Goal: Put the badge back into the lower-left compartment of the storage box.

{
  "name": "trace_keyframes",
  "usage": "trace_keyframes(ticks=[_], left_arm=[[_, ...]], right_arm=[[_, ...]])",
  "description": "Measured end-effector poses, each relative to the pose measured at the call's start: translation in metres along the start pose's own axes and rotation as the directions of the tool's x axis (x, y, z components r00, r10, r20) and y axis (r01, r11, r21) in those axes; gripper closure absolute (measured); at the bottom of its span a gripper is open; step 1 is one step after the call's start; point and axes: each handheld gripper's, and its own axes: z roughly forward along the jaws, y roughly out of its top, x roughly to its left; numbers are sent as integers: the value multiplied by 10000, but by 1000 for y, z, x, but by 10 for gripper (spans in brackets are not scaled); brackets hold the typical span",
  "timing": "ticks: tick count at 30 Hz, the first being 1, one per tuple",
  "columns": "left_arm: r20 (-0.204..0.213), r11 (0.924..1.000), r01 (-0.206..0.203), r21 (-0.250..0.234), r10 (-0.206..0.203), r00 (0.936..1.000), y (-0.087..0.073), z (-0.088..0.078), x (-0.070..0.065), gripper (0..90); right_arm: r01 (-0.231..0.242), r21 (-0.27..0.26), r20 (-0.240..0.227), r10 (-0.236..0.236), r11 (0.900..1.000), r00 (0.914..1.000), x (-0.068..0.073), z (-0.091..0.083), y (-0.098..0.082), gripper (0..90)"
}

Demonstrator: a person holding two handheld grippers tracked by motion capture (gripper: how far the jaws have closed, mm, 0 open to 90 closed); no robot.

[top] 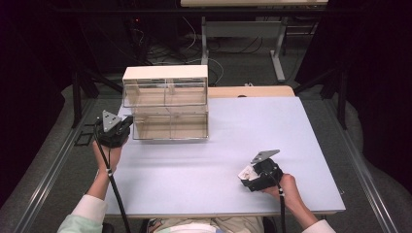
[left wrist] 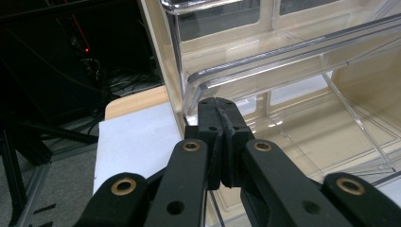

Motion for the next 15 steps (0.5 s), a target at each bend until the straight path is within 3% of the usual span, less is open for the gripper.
trace_keyframes(ticks=[2, 4, 8, 14, 15], left_arm=[[-5, 10000, -3, 0, 3, 10000, 0, 0, 0, 900], [-10, 10000, 1, -1, -1, 10000, 0, 0, 0, 900], [0, 10000, 21, 8, -21, 10000, 0, 0, 0, 900], [-11, 10000, 34, 3, -34, 10000, 0, 0, 0, 900], [-16, 10000, 19, -10, -19, 10000, 0, 0, 0, 900]], right_arm=[[26, -178, 206, -23, 9998, 9998, 1, 2, 0, 290], [-243, -68, 214, 245, 9997, 9995, 2, 1, -1, 310], [91, 56, 274, -92, 9999, 9996, 0, 0, 1, 328], [113, -48, 326, -112, 9999, 9994, 0, 1, 2, 330], [136, 171, 302, -141, 9998, 9994, 0, -1, 2, 330]])
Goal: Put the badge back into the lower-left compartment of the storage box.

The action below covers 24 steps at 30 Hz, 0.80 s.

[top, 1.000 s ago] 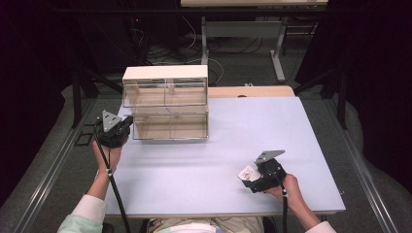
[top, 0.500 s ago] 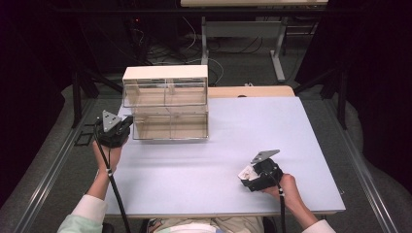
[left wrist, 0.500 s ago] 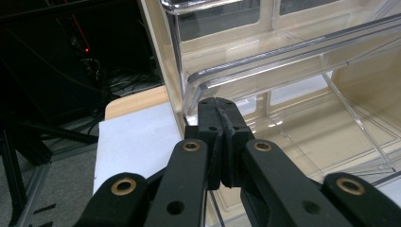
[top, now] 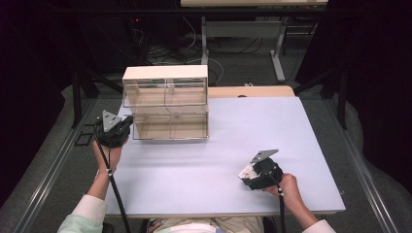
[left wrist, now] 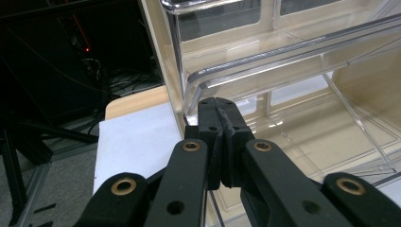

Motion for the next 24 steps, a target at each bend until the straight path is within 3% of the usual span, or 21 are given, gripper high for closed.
trace_keyframes(ticks=[3, 6, 8, 11, 17, 19, 24], left_arm=[[0, 10000, 0, -9, 0, 10000, 0, 0, 0, 900], [-10, 10000, -31, -13, 31, 10000, 0, 0, 0, 900], [-13, 10000, -30, -13, 30, 10000, 0, 0, 0, 900], [-22, 10000, -46, -16, 46, 10000, 0, 0, 0, 900], [-27, 10000, -54, -19, 54, 10000, 0, 0, 0, 900], [-30, 10000, -34, -38, 34, 10000, 0, -1, 0, 900], [-25, 10000, -41, -42, 41, 10000, 0, -1, 0, 900]], right_arm=[[11, 66, 28, -11, 10000, 10000, 0, -1, 1, 330], [-185, -267, 54, 186, 9995, 9998, 2, -3, 1, 330], [70, -307, 215, -63, 9995, 9997, 2, -6, 3, 331], [102, -578, 255, -87, 9983, 9996, 2, -8, 4, 331], [28, -465, 303, -14, 9989, 9995, 4, -14, 7, 331], [-2, -693, 374, 28, 9976, 9993, 6, -15, 9, 331], [260, -892, 461, -219, 9957, 9987, 7, -17, 12, 331]])
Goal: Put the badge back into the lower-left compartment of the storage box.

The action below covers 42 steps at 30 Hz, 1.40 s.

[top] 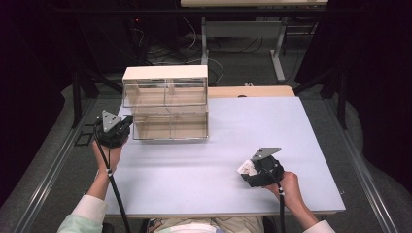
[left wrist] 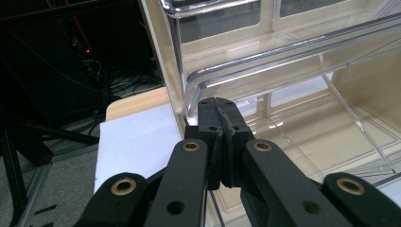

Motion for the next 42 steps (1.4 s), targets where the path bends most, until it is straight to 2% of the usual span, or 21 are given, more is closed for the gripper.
trace_keyframes(ticks=[2, 3, 4, 6, 8, 9, 11, 12, 13, 14, 15, 18, 19, 26, 27, 31, 42], left_arm=[[0, 10000, -1, -16, 1, 10000, 0, 0, 0, 900], [-1, 10000, 1, -4, -1, 10000, 0, 0, 0, 900], [-1, 10000, 1, -8, -1, 10000, 0, 0, 0, 900], [2, 10000, -2, 4, 2, 10000, 0, 0, 0, 900], [-2, 10000, 6, -1, -6, 10000, 0, 0, 0, 900], [0, 10000, 1, 2, -1, 10000, 0, 0, 0, 900], [0, 10000, 5, -1, -5, 10000, 0, 0, 0, 900], [-4, 10000, 5, -3, -5, 10000, 0, 0, 0, 900], [-6, 10000, 5, -3, -5, 10000, 0, 0, 0, 900], [-1, 10000, 1, -2, -1, 10000, 0, 0, 0, 900], [0, 10000, 5, -12, -5, 10000, 0, 0, 0, 900], [-4, 10000, 2, -6, -2, 10000, 0, 0, 0, 900], [-5, 10000, 1, -4, -1, 10000, 0, 0, 0, 900], [-5, 10000, 2, -11, -2, 10000, 0, 0, 0, 900], [-3, 10000, 3, -23, -3, 10000, 0, 0, 0, 900], [-5, 10000, 6, -14, -6, 10000, 0, 0, 0, 900], [-3, 10000, 7, -29, -7, 10000, 0, 0, 0, 900]], right_arm=[[-49, 128, -68, 50, 9999, 10000, 1, -2, 2, 331], [-186, -4, 68, 186, 9998, 9998, 2, -2, 3, 331], [-26, -137, 10, 26, 9999, 10000, 2, -1, 5, 330], [-33, -3, -78, 33, 10000, 10000, 2, -2, 6, 330], [-67, -150, 33, 67, 9999, 10000, 3, -2, 8, 330], [148, -149, -34, -148, 9998, 9999, 2, -1, 10, 331], [-20, -179, 46, 21, 9998, 10000, 4, -1, 10, 330], [46, 71, 6, -46, 10000, 10000, 4, -3, 12, 331], [46, 71, 6, -46, 10000, 10000, 4, -3, 12, 331], [-72, -237, 36, 73, 9997, 10000, 6, 0, 13, 331], [104, -98, 23, -104, 9999, 9999, 5, -1, 14, 331], [48, -216, -2, -48, 9998, 10000, 6, 0, 17, 331], [213, -280, -3, -213, 9994, 9998, 6, 1, 18, 330], [177, -374, -15, -178, 9991, 9998, 9, 2, 25, 331], [236, -528, 40, -234, 9983, 9997, 9, 4, 26, 331], [284, -388, -55, -286, 9988, 9996, 9, 4, 30, 331], [388, -719, 34, -387, 9967, 9992, 10, 7, 44, 331]])
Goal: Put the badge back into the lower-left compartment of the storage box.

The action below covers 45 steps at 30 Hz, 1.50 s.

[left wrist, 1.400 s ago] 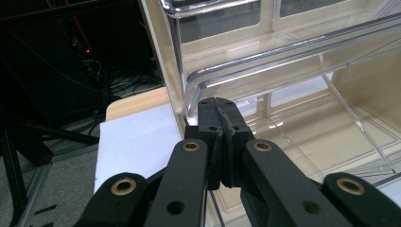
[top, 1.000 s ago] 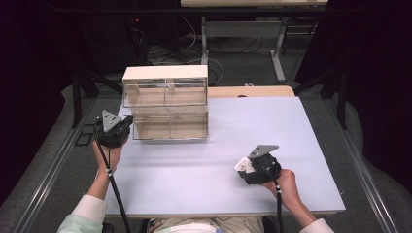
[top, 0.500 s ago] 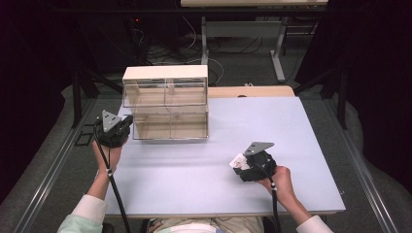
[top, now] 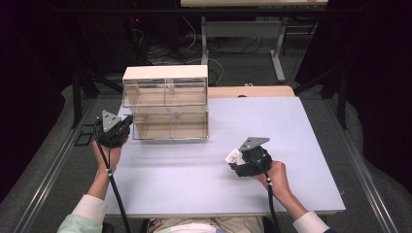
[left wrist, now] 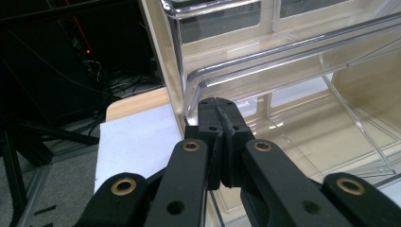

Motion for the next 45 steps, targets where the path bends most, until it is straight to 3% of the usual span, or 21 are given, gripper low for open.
trace_keyframes(ticks=[10, 11, 23, 24, 28, 45], left_arm=[[-10, 10000, 1, 5, -1, 10000, 0, 0, 0, 900], [-13, 10000, 28, -1, -28, 10000, 0, 0, 0, 900], [10, 10000, 52, -3, -52, 10000, 0, -1, 0, 900], [16, 10000, 45, -6, -45, 10000, 0, -1, 0, 900], [15, 10000, 48, -16, -48, 10000, 0, -1, 0, 899], [32, 10000, 93, -37, -93, 10000, 0, 0, 0, 900]], right_arm=[[139, -218, 48, -138, 9997, 9999, -1, 2, 10, 331], [155, -418, 21, -154, 9990, 9999, -1, 4, 11, 331], [313, -448, -58, -316, 9985, 9995, 4, 8, 30, 331], [567, -562, -58, -571, 9968, 9983, 3, 9, 33, 331], [676, -520, -173, -686, 9964, 9975, 7, 12, 40, 331], [1129, -897, -464, -1174, 9896, 9920, 22, 36, 76, 331]])
